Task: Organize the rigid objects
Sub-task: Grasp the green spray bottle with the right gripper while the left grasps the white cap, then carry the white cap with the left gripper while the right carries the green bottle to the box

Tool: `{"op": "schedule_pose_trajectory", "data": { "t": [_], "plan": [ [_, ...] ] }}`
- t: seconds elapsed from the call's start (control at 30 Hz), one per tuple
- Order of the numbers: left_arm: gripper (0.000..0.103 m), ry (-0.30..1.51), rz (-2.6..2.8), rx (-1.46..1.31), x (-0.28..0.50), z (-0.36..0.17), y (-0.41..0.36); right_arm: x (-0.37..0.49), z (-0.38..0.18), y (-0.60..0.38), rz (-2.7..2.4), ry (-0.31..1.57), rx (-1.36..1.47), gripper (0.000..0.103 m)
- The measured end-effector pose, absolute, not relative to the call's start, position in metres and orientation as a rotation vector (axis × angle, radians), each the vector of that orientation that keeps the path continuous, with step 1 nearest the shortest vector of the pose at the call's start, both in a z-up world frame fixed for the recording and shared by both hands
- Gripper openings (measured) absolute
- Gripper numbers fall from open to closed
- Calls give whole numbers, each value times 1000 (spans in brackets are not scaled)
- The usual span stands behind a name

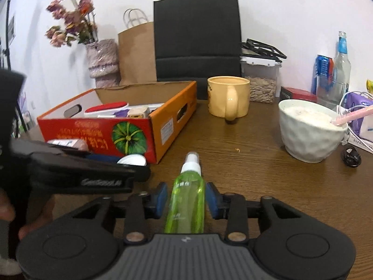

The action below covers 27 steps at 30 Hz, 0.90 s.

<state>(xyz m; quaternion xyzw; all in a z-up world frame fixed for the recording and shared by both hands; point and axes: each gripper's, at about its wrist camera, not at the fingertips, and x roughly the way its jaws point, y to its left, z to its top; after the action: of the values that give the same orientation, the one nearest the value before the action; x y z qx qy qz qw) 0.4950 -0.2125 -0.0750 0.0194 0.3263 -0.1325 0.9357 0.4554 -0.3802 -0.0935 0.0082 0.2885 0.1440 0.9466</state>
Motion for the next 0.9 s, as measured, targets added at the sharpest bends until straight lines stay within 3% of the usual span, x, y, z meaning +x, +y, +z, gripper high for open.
{"op": "schedule_pose_trajectory", "data": {
  "t": [0.23, 0.53, 0.9],
  "plan": [
    [41, 652, -256, 31, 482, -65, -207, 455, -95, -385, 307, 599, 59, 30],
    [40, 491, -247, -32, 378, -12, -146, 430, -89, -376, 305, 543, 99, 30],
    [41, 376, -129, -81, 254, 20, -49, 267, -54, -308, 424, 434, 188, 30]
  ]
}}
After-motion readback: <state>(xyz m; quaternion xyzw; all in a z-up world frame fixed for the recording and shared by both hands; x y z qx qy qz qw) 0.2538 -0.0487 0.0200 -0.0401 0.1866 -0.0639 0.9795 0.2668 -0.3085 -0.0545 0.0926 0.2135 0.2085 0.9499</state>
